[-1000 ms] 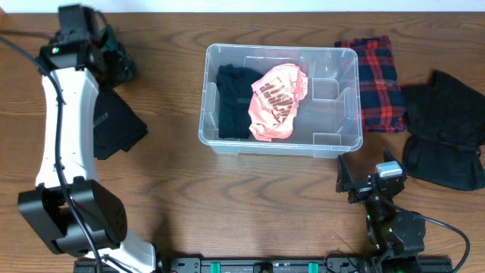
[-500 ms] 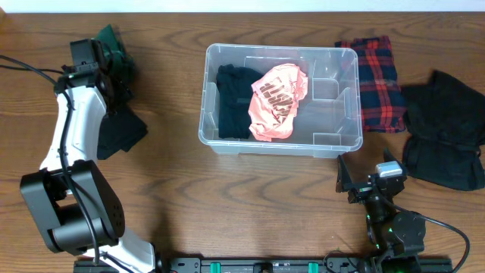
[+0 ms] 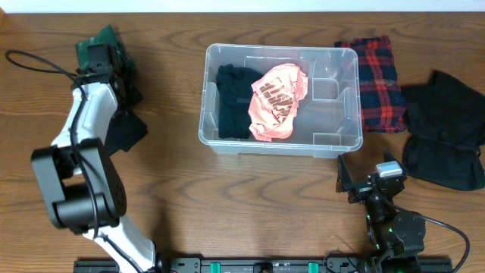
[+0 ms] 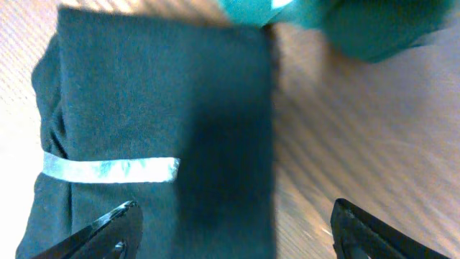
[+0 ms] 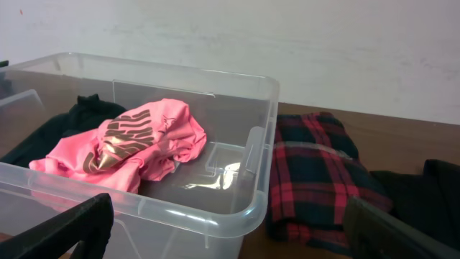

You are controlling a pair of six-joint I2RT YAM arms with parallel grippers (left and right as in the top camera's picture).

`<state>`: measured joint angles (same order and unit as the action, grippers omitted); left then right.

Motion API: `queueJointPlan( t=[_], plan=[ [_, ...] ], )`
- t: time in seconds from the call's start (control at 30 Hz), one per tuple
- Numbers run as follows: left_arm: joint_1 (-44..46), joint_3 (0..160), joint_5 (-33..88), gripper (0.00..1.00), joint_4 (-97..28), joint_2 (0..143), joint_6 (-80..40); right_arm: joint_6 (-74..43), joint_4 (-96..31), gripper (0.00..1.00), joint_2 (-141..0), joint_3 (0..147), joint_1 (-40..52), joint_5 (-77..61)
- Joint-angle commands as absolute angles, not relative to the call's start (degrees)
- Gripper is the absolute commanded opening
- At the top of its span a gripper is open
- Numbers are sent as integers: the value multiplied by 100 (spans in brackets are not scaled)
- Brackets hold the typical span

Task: Pack container
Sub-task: 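Grasp the black folded garment with the left gripper and lift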

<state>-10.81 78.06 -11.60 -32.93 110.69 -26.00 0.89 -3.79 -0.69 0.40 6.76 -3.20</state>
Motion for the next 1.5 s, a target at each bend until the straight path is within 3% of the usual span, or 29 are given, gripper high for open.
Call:
queueJointPlan(
  t=[0.0, 0.37, 0.5, 0.6, 0.7, 1.0, 1.2, 1.47],
  plan=[
    [-1092, 7734, -1577, 84, -3218, 11467, -2733, 180, -401, 99, -38, 32, 720, -322],
    [-1092, 7734, -1575, 83, -3225, 12352, -2821, 180, -401, 99, -38, 32, 720, -322],
    [-1092, 7736, -1573, 58, -3293, 12355, -2816, 180, -401, 99, -38, 32, 720, -325],
    [-1096, 7736, -1575, 23, -3378, 12355, -2814, 180, -401, 99, -38, 32, 720, -322],
    [-1096, 7758, -1573, 6, -3454, 12350, -2805, 180, -401, 99, -38, 32, 720, -325],
    [-1094, 8254, -1575, 6, -4268, 11590, -2532, 180, -401, 99, -38, 32, 720, -322],
    [-952, 8281, -1404, 6, -4390, 10318, -2530, 180, -401, 99, -38, 32, 720, -322],
    [287, 8281, 158, 6, -3931, 8554, -1935, 180, -401, 99, -38, 32, 720, -325]
  ],
)
